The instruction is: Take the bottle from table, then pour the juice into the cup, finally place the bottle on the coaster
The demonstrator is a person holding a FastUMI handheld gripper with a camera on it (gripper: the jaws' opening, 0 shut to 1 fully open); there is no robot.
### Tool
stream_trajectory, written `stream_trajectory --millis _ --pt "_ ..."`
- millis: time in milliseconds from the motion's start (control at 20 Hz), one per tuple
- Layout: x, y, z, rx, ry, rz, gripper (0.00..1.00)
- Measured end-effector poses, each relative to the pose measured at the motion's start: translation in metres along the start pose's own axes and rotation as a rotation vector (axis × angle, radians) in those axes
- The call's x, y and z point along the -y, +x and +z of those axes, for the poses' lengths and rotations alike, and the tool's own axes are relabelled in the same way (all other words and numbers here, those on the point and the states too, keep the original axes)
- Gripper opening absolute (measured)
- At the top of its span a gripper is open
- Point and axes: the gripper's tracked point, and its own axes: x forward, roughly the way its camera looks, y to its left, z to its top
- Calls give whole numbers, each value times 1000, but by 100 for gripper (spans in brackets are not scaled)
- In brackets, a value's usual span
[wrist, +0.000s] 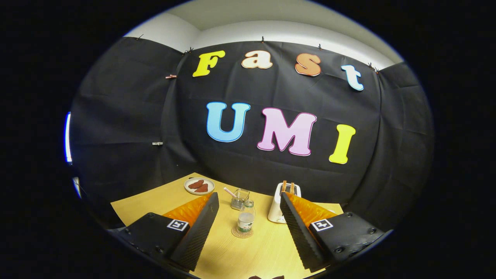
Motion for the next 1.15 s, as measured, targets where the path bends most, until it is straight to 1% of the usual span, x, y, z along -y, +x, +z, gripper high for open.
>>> stream_trajectory --millis 250,900,1150 --pt "6 -9 1 3 -34 -10 98" --pt "5 -11 -2 9 -19 1 98" --pt "7 -10 0 16 -32 -2 98"
